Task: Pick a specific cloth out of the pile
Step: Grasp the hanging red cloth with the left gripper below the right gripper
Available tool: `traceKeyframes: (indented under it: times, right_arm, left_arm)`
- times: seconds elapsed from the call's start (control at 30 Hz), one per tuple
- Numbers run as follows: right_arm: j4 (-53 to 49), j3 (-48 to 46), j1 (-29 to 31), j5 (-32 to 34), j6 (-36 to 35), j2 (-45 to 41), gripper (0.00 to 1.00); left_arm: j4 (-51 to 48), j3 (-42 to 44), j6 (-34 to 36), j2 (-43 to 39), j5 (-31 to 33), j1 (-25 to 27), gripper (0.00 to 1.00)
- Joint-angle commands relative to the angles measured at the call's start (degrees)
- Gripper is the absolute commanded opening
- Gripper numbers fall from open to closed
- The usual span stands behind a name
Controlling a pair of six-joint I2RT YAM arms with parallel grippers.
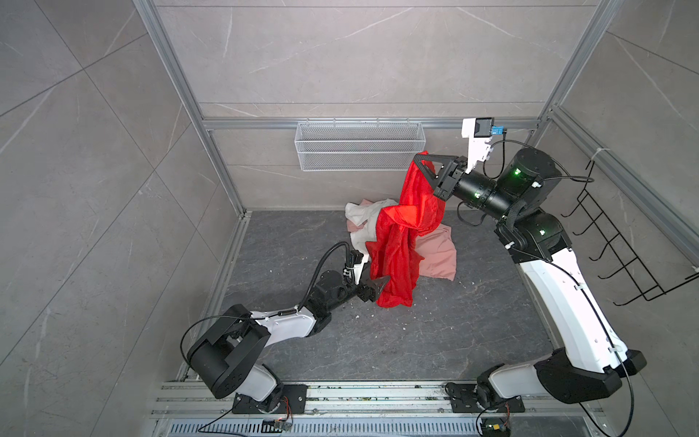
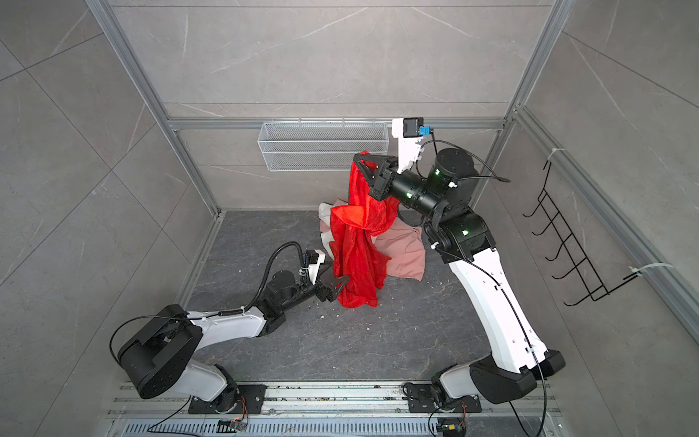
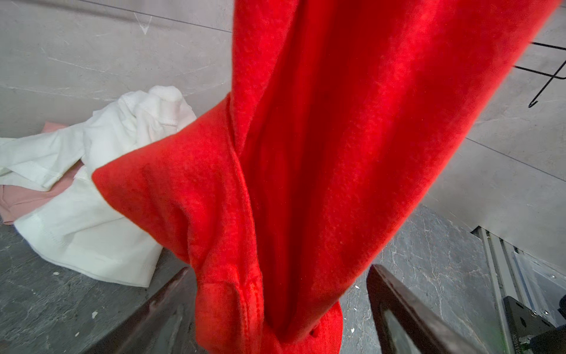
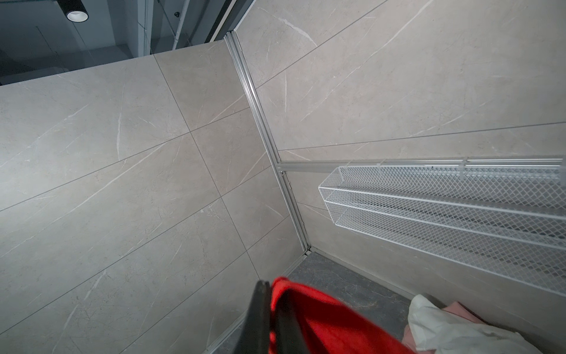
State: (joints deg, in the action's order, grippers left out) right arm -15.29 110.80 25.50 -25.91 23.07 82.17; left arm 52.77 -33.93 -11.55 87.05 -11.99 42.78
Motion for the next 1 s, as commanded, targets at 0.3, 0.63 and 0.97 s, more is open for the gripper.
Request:
traceKeyframes:
  times: [0.3, 0.63, 0.97]
  right_arm:
    - [1.1, 2.8, 0.5, 0.7, -1.5, -0.2, 0.00]
    - [0.6, 2.4, 0.5, 1.1, -2.0, -0.8, 0.00]
    - [-1.7, 2.5, 0.5, 2.1, -3.5, -1.9, 0.00]
  left_arm:
    - [7.2, -7.7, -1.1, 9.7, -4.4, 0.1, 0.77]
    - [6.5, -7.8, -1.1, 9.1, -4.5, 0.2, 0.26]
    - [1.9, -7.6, -2.4, 4.9, -4.1, 0.2, 0.00]
